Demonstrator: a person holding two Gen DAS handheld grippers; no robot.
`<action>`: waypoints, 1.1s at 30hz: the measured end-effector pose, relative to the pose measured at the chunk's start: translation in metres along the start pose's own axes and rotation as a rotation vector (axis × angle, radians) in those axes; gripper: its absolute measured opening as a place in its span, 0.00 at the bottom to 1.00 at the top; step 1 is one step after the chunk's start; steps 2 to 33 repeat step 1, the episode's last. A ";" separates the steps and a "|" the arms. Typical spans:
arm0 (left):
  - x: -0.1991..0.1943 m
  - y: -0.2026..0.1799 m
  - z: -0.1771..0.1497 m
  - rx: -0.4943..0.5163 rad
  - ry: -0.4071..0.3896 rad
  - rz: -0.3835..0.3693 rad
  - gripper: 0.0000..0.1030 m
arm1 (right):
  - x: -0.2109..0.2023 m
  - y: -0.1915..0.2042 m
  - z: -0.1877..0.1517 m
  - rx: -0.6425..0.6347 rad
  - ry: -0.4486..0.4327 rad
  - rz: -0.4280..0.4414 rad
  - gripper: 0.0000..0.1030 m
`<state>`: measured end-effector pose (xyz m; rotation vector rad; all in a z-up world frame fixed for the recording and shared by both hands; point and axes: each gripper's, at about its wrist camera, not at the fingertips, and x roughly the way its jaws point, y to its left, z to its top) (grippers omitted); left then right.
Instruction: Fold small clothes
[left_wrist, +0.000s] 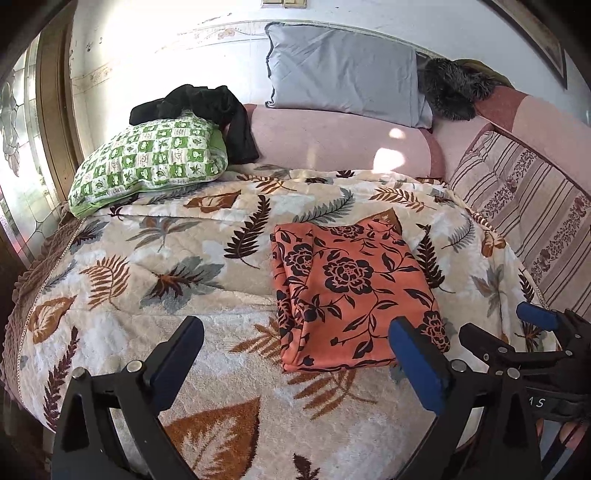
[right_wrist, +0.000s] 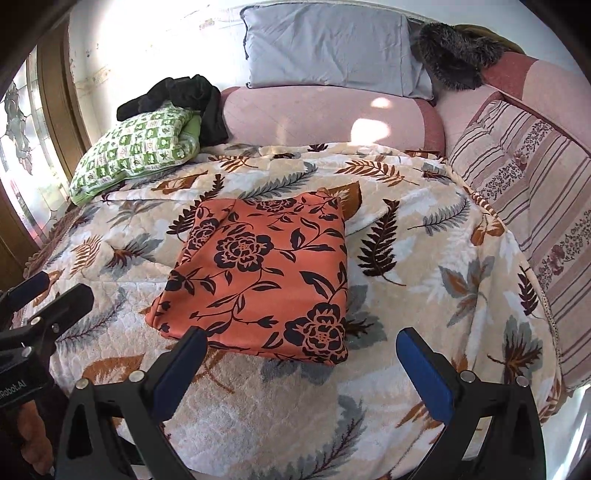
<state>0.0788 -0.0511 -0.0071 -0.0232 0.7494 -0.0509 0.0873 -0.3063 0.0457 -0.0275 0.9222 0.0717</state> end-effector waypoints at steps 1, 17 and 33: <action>0.002 0.000 0.001 0.001 0.001 0.004 0.97 | 0.001 0.000 0.001 0.001 0.000 -0.002 1.00; 0.002 0.000 0.001 0.001 0.001 0.004 0.97 | 0.001 0.000 0.001 0.001 0.000 -0.002 1.00; 0.002 0.000 0.001 0.001 0.001 0.004 0.97 | 0.001 0.000 0.001 0.001 0.000 -0.002 1.00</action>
